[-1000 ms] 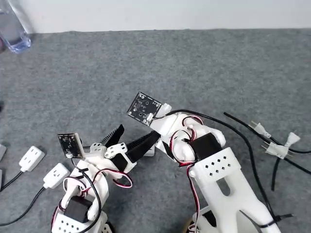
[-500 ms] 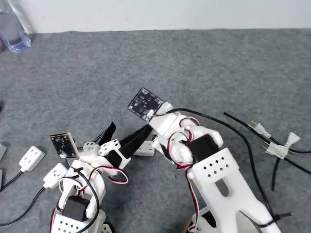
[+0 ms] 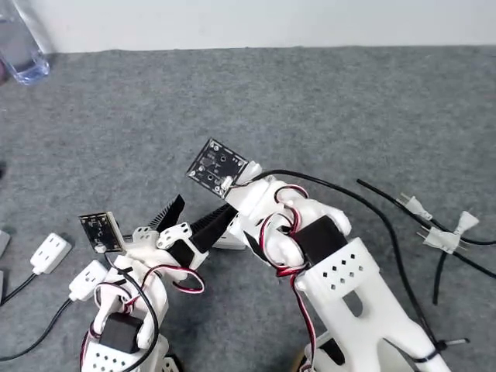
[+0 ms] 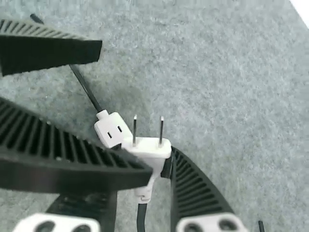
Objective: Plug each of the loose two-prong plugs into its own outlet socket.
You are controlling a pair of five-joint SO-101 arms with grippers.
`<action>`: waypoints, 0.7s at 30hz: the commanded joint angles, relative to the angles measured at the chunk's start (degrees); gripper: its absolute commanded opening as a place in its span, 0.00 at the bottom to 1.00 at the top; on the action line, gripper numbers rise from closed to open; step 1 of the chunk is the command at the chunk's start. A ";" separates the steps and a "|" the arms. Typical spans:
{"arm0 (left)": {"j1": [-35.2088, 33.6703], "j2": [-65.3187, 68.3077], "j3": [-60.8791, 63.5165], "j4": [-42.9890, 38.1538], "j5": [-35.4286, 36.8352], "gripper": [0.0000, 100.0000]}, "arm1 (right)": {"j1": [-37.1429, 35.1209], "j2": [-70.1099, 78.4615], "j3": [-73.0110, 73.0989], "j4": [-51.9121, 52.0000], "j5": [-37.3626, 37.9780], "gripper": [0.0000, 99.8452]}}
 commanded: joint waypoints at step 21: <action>-0.44 -0.44 -0.48 -1.32 0.18 0.48 | -6.20 -10.95 -5.71 11.21 0.53 0.01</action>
